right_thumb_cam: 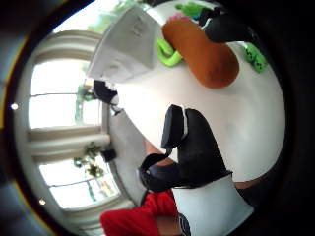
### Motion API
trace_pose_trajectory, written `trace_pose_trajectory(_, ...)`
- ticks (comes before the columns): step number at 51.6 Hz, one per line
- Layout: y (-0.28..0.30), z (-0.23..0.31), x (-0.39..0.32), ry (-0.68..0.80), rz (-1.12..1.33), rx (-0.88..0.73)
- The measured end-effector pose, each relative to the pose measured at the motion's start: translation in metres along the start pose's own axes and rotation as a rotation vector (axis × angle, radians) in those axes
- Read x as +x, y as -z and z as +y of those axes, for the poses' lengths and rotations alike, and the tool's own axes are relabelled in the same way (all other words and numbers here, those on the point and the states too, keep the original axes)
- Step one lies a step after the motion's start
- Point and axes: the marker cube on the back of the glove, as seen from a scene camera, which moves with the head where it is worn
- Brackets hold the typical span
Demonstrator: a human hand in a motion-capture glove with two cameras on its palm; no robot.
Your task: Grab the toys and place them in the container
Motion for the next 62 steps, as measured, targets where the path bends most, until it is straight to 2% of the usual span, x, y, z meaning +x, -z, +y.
trace_pose_trajectory(14, -0.002, 0.003, 0.002, 0.024, 0.022, -0.001)
trace_pose_trajectory(33, -0.001, 0.000, 0.015, -0.018, 0.014, -0.001)
trace_pose_trajectory(50, 0.008, -0.045, 0.014, -0.005, 0.022, 0.008)
trace_pose_trajectory(62, -0.024, -0.079, -0.028, 0.031, 0.003, -0.014)
